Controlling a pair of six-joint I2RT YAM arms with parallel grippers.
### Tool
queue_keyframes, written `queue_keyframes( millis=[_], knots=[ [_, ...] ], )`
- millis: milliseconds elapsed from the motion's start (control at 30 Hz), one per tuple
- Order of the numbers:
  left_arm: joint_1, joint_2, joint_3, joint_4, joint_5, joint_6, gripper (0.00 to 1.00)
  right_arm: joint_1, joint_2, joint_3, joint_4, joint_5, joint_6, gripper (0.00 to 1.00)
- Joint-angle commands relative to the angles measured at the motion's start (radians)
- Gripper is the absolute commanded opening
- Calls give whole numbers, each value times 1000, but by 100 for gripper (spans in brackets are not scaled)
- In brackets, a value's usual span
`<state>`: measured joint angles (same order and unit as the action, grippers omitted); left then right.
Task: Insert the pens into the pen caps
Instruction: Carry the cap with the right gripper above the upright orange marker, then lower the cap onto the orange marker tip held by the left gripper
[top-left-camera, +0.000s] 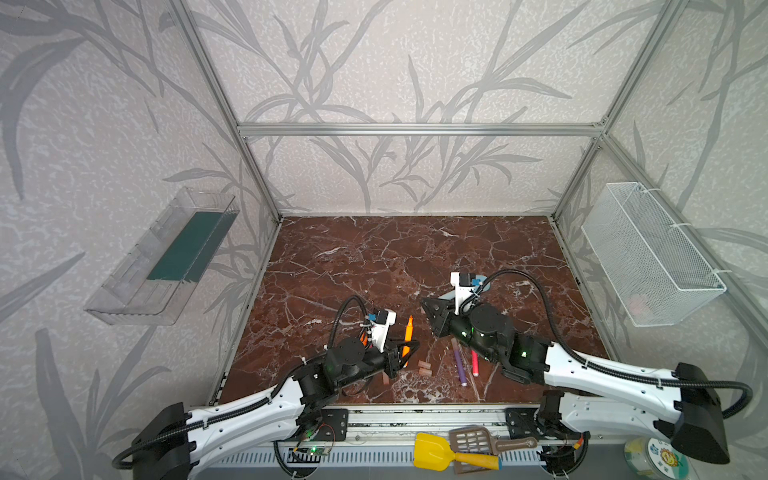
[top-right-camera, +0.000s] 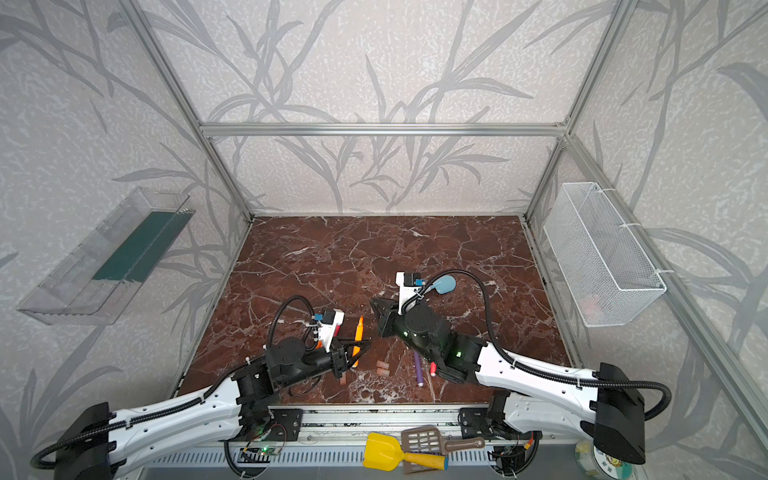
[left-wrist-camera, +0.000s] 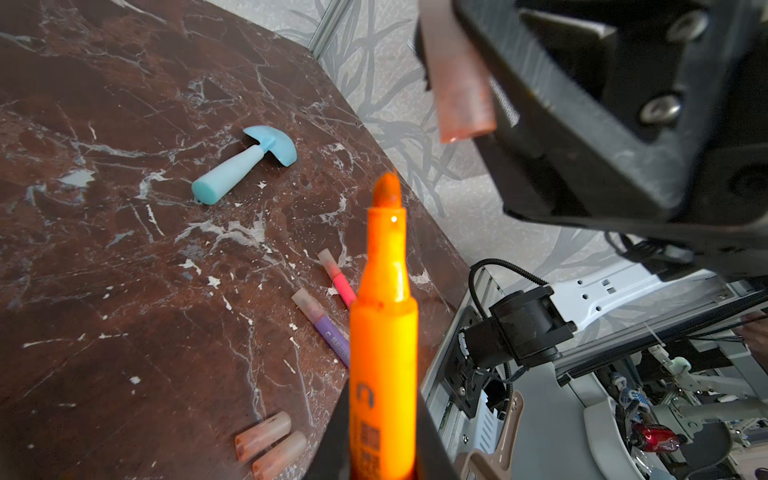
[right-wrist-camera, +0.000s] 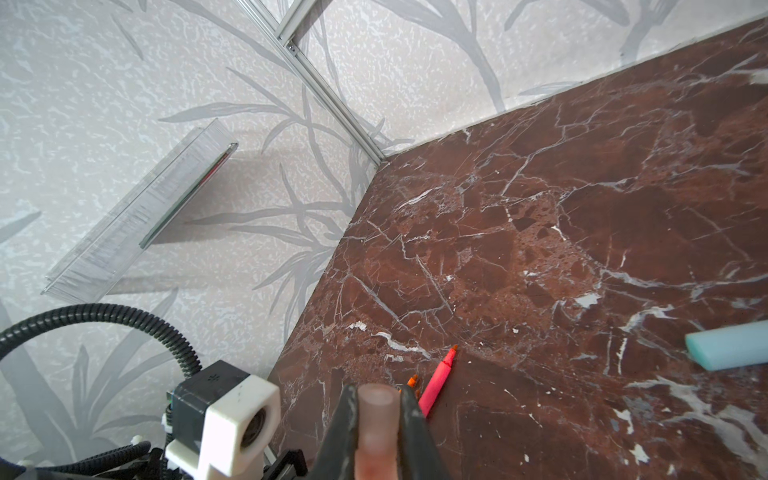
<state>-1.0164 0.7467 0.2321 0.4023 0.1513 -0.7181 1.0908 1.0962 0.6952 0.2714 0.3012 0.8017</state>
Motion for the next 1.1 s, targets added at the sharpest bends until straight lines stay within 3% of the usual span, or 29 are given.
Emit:
queue_keyframes(
  millis=[0,533,1067],
  knots=[
    [-9,-14,-15,63,-2,-14,0,-3,24,-4,84,-28,21,0],
    [-17,5,-20,94,-5,-15,0,-2,71,23,121,-66,15,0],
    [-17,-4,-23,89,-10,-12,0,-2,96,47,153,-29,-17,0]
  ],
)
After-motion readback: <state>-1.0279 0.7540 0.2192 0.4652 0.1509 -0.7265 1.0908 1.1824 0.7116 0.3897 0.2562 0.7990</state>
